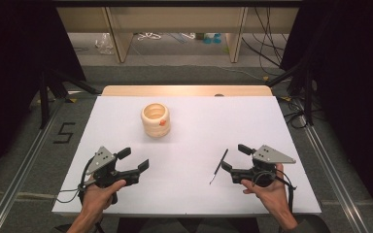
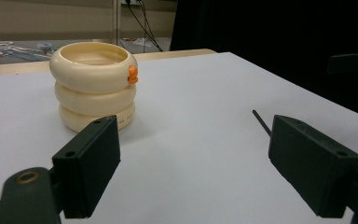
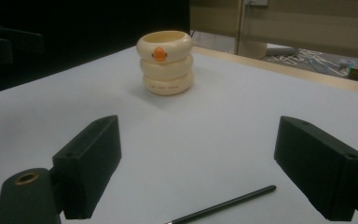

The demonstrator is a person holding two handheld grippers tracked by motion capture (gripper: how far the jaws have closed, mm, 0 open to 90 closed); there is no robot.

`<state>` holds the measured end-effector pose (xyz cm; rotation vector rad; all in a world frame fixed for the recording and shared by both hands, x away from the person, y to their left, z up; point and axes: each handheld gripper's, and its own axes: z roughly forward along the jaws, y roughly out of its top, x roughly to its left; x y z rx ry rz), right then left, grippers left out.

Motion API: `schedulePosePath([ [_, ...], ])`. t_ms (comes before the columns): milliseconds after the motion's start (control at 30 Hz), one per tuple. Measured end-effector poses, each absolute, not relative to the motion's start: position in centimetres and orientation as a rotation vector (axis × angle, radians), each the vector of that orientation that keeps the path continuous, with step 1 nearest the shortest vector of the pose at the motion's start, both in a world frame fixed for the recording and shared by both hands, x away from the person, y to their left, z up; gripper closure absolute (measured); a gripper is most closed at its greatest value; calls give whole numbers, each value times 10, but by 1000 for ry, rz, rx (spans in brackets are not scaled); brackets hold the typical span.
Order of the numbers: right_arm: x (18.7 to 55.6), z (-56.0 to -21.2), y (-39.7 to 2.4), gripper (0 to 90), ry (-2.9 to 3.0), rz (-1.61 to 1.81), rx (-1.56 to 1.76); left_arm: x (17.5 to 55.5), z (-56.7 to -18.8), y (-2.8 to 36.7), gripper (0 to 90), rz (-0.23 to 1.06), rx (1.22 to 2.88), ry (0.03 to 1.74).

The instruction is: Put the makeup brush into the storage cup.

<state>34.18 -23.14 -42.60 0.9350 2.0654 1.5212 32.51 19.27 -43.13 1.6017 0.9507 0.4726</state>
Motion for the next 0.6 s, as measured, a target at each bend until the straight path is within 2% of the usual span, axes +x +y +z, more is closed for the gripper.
schedulePosePath([
  [600, 356, -422, -233, 160, 2212, 1423, 790, 325, -432, 193, 159, 474, 1605, 959],
])
